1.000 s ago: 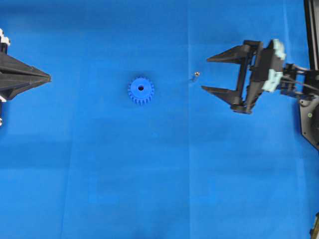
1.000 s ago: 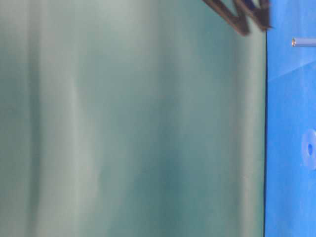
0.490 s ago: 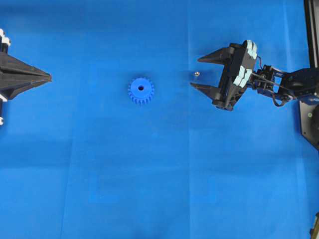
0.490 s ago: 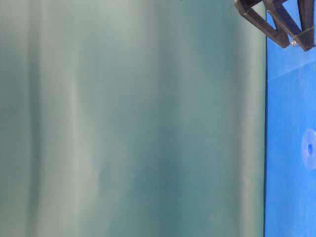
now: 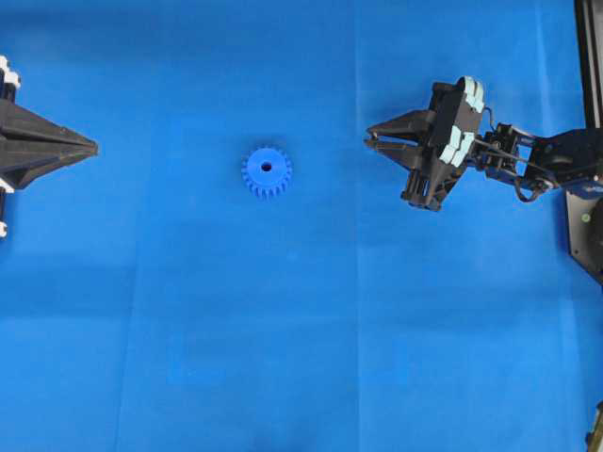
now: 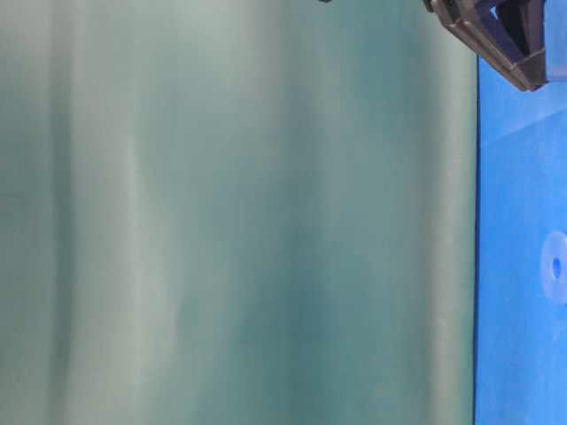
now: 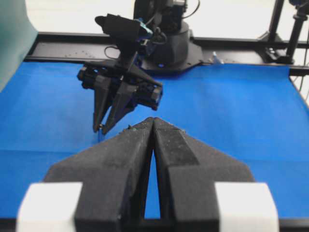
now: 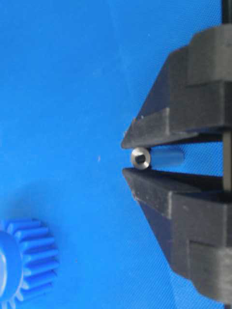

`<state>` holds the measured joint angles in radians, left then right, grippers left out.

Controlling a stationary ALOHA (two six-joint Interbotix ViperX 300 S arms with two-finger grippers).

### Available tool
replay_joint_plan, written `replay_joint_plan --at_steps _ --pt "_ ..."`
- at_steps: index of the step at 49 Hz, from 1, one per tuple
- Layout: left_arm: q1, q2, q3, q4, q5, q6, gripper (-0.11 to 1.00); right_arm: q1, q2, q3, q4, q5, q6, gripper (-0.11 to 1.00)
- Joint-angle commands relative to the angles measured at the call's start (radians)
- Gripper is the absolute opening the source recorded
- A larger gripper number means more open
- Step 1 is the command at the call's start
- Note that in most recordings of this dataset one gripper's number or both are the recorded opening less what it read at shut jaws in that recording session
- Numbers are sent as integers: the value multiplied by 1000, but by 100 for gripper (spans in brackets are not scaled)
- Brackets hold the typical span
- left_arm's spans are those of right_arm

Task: Insert the shaft placed at a random location into the center hole of the small gear at another random location.
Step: 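Close the right gripper on the silver shaft and lift it, then carry the held shaft left over the blue gear's center hole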

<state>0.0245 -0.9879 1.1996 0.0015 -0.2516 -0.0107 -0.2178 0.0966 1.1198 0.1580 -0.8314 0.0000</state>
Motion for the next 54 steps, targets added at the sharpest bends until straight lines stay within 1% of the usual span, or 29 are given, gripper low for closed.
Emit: replay_joint_plan --at_steps 1,12,16,21,30,38,54 --pt "3 3 -11 2 -5 -2 0 3 -9 -9 -5 -3 2 3" --pt "3 3 -11 2 2 -2 0 8 -15 -12 -6 -2 3 3" --pt "2 3 -11 2 3 -2 0 9 -43 -17 -6 23 6 3" --pt "3 3 -11 2 8 -2 0 12 -117 -31 -6 103 8 3" --pt "3 3 -11 2 9 -3 0 12 -279 -60 -6 290 3 3" --pt "2 3 -11 2 17 -3 0 12 -377 -71 -6 385 3 3" --pt "3 3 -11 2 20 -3 0 23 -359 -87 -6 396 3 3"
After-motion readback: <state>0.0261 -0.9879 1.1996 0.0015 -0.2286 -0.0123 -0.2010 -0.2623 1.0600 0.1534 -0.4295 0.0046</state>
